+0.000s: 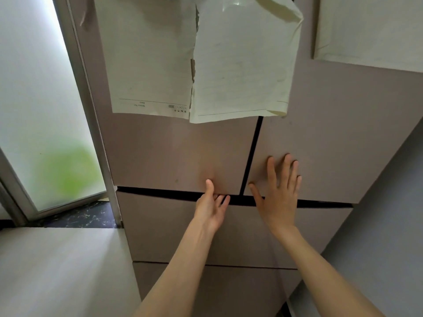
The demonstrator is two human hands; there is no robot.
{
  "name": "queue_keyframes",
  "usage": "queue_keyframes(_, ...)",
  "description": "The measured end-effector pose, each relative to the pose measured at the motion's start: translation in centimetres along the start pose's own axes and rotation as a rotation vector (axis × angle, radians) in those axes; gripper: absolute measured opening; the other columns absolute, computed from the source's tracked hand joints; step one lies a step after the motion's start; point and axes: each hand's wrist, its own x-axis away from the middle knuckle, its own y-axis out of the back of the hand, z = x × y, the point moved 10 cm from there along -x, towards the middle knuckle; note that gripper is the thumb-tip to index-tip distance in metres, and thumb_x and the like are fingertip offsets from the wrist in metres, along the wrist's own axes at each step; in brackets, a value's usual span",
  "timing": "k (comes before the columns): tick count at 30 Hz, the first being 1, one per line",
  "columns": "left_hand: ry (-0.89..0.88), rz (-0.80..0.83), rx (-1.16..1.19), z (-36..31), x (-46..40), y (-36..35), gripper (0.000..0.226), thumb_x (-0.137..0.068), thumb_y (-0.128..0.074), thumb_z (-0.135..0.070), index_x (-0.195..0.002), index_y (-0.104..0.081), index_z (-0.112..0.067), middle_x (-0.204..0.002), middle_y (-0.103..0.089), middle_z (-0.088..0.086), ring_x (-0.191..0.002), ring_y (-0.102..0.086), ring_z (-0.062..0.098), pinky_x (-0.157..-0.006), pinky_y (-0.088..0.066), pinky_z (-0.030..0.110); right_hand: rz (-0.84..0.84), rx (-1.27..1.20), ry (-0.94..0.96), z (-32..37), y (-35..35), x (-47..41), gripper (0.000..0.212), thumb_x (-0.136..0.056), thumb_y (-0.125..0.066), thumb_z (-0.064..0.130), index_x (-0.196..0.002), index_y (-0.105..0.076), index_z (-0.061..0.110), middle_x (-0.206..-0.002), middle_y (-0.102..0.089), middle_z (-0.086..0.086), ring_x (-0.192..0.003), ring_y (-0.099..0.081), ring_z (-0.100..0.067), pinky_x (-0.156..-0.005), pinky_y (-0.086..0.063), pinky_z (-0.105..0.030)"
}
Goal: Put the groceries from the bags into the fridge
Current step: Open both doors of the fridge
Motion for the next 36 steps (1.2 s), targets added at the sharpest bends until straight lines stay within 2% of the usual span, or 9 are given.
queue_keyframes(3,-0.036,0.002,-0.112,-0.1,0.0,0.2,0.052,-0.093,-0.052,-0.029,-0.132,-0.038,0.002,-0.142,-0.040,0.018,-0.133,-0.037,0.028,-0.103,-0.038,0.038,0.020,-0.243,-0.097,0.6,1.7,-0.1,0.070,-0.090,-0.047,0.051,-0.148,-0.018,0.022,-0.158,-0.004,-0.011,-0.145,-0.002,-0.030,-0.113,-0.019,-0.057)
queue_keyframes(5,-0.037,0.024,-0.159,-0.2,0.1,0.0,0.050,-0.092,-0.052,-0.031,-0.129,-0.041,0.001,-0.139,-0.044,0.017,-0.131,-0.040,0.028,-0.103,-0.039,0.037,-0.023,-0.604,-0.167,1.4,5.1,-1.5,0.071,-0.089,-0.027,0.065,-0.147,-0.022,0.023,-0.157,-0.010,-0.005,-0.145,-0.006,-0.017,-0.117,-0.014,-0.043)
queue_keyframes(6,-0.034,0.028,-0.166,-0.2,0.2,-0.1,0.052,-0.092,-0.052,-0.032,-0.130,-0.041,0.002,-0.138,-0.045,0.017,-0.130,-0.042,0.028,-0.103,-0.038,0.038,-0.093,-0.736,-0.123,2.5,8.1,-2.6,0.073,-0.089,-0.020,0.067,-0.146,-0.021,0.023,-0.157,-0.014,-0.005,-0.144,-0.010,-0.013,-0.118,-0.013,-0.034)
queue_keyframes(8,-0.029,0.033,-0.168,-0.4,0.4,-0.2,0.054,-0.093,-0.051,-0.032,-0.133,-0.039,0.001,-0.137,-0.047,0.016,-0.128,-0.044,0.028,-0.104,-0.038,0.039,-0.244,-0.827,0.089,5.8,14.9,-4.6,0.065,-0.095,-0.018,0.054,-0.145,-0.020,0.014,-0.154,-0.021,-0.013,-0.144,-0.016,-0.023,-0.118,-0.013,-0.036)
queue_keyframes(12,-0.006,0.044,-0.187,-0.5,0.5,-0.2,0.056,-0.092,-0.051,-0.034,-0.136,-0.038,0.000,-0.138,-0.047,0.015,-0.127,-0.046,0.027,-0.103,-0.038,0.039,-0.400,-0.693,0.392,11.0,21.9,-6.4,0.056,-0.100,-0.023,0.033,-0.141,-0.024,-0.006,-0.148,-0.023,-0.030,-0.140,-0.015,-0.043,-0.117,-0.013,-0.052)
queue_keyframes(15,0.019,0.049,-0.192,-0.5,0.6,0.0,0.057,-0.092,-0.051,-0.034,-0.136,-0.037,0.000,-0.140,-0.045,0.016,-0.126,-0.047,0.027,-0.100,-0.040,0.039,-0.409,-0.417,0.519,12.8,21.0,-6.8,0.045,-0.097,-0.037,0.019,-0.137,-0.038,-0.001,-0.147,-0.032,-0.025,-0.139,-0.015,-0.039,-0.116,-0.013,-0.053)
queue_keyframes(19,0.015,0.033,-0.162,-0.6,0.5,0.2,0.058,-0.093,-0.049,-0.034,-0.139,-0.032,-0.002,-0.143,-0.041,0.017,-0.128,-0.045,0.029,-0.100,-0.041,0.040,-0.251,-0.093,0.450,12.0,15.5,-8.5,0.047,-0.093,-0.039,0.026,-0.135,-0.046,0.008,-0.148,-0.036,-0.016,-0.140,-0.022,-0.036,-0.113,-0.010,-0.048)
queue_keyframes(24,-0.012,0.027,-0.151,-0.4,0.2,0.2,0.061,-0.094,-0.046,-0.036,-0.141,-0.028,0.000,-0.144,-0.038,0.016,-0.132,-0.039,0.030,-0.105,-0.037,0.041,0.000,0.028,0.380,10.8,9.9,-9.5,0.059,-0.094,-0.045,0.030,-0.147,-0.023,0.017,-0.157,-0.008,-0.014,-0.145,-0.004,-0.031,-0.115,-0.002,-0.046)
queue_keyframes(36,-0.043,0.031,-0.153,-0.1,0.0,0.5,0.062,-0.095,-0.043,-0.038,-0.142,-0.022,-0.003,-0.144,-0.039,0.018,-0.130,-0.042,0.030,-0.105,-0.037,0.039,-0.081,0.117,0.375,10.6,9.3,-8.4,0.069,-0.088,-0.054,0.036,-0.148,-0.022,0.020,-0.156,-0.012,-0.014,-0.144,-0.009,-0.031,-0.114,-0.001,-0.050)
